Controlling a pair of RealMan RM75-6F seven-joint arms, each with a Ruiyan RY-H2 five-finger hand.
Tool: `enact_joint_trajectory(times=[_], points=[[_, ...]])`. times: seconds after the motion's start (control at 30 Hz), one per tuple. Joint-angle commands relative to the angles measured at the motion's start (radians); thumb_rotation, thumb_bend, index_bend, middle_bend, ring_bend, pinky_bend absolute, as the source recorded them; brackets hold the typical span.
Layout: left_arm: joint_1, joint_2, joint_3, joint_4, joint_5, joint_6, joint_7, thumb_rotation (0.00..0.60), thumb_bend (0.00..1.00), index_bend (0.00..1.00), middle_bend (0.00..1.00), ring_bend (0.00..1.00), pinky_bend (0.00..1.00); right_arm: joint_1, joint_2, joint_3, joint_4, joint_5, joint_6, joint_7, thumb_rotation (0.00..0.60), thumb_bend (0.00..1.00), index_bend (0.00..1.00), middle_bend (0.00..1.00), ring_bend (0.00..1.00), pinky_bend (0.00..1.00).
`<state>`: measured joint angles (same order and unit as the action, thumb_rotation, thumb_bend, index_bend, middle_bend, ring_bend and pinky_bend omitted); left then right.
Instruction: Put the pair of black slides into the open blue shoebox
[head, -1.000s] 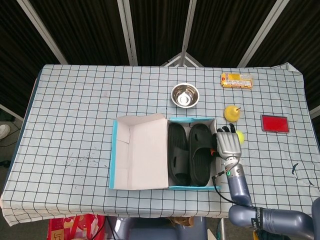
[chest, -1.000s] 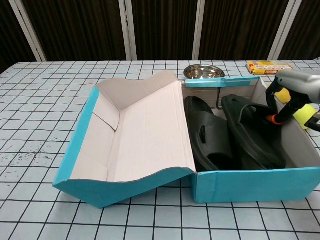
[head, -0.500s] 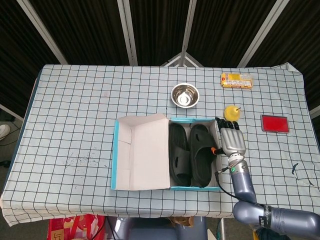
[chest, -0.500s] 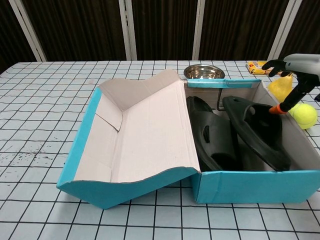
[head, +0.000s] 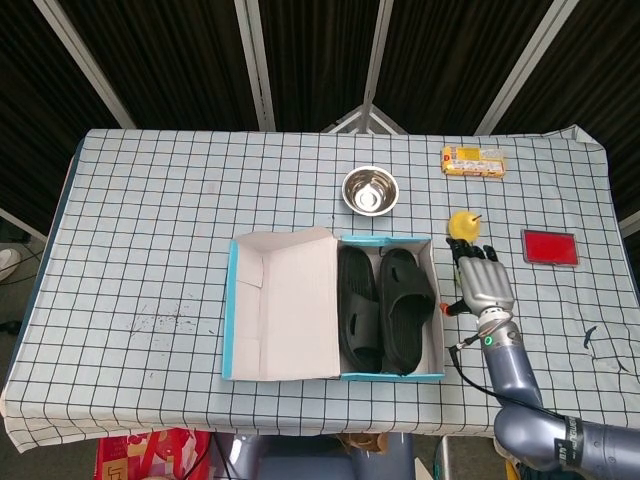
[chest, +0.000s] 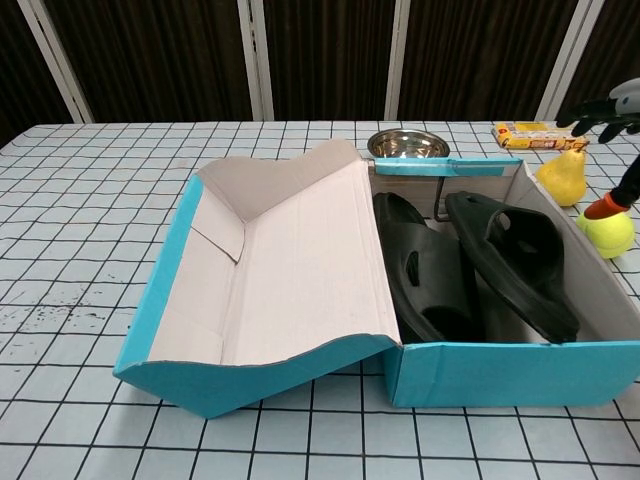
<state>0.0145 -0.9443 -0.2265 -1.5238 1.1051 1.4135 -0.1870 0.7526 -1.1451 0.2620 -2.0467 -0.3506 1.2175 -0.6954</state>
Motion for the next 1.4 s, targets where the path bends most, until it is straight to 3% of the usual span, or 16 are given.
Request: enact_joint_trajectory(times=[0.03, 0.1, 0.2, 0.27, 0.5, 0.77, 1.4], points=[[0.000, 0.002, 0.000, -0.003, 0.001, 0.001, -0.001, 0.600, 0.81, 0.17, 0.05, 0.00, 0.05, -0.016, 0.050, 0.040, -0.110, -0.037, 0.081, 0.048, 0.600, 0.37, 0.30, 0.27, 0.36, 0.25], [0.002, 0.002, 0.001, -0.006, 0.004, 0.003, -0.002, 0.600, 0.81, 0.17, 0.04, 0.00, 0.05, -0.034, 0.022, 0.049, -0.136, -0.097, 0.134, 0.098, 0.600, 0.50, 0.38, 0.33, 0.44, 0.38], [0.004, 0.004, 0.002, -0.008, 0.008, 0.007, -0.005, 0.600, 0.81, 0.17, 0.04, 0.00, 0.05, -0.043, -0.026, 0.047, -0.157, -0.152, 0.159, 0.143, 0.600, 0.59, 0.45, 0.35, 0.48, 0.60], [0.005, 0.005, 0.002, -0.008, 0.009, 0.008, -0.008, 0.600, 0.81, 0.17, 0.04, 0.00, 0.05, -0.041, -0.060, 0.048, -0.152, -0.168, 0.162, 0.163, 0.600, 0.63, 0.48, 0.37, 0.48, 0.67], [0.007, 0.007, 0.002, -0.005, 0.009, 0.009, -0.015, 0.600, 0.81, 0.17, 0.04, 0.00, 0.05, -0.017, -0.157, 0.055, -0.087, -0.186, 0.170, 0.183, 0.600, 0.66, 0.57, 0.48, 0.53, 0.69], [0.005, 0.006, 0.002, -0.005, 0.008, 0.006, -0.013, 0.600, 0.81, 0.17, 0.04, 0.00, 0.05, -0.012, -0.229, 0.048, -0.021, -0.167, 0.138, 0.214, 0.600, 0.66, 0.58, 0.49, 0.54, 0.70], [0.000, 0.003, 0.003, -0.007, 0.000, 0.001, 0.007, 0.600, 0.81, 0.18, 0.04, 0.00, 0.05, -0.033, -0.371, -0.065, 0.094, -0.209, 0.122, 0.173, 0.600, 0.66, 0.59, 0.49, 0.59, 0.74]])
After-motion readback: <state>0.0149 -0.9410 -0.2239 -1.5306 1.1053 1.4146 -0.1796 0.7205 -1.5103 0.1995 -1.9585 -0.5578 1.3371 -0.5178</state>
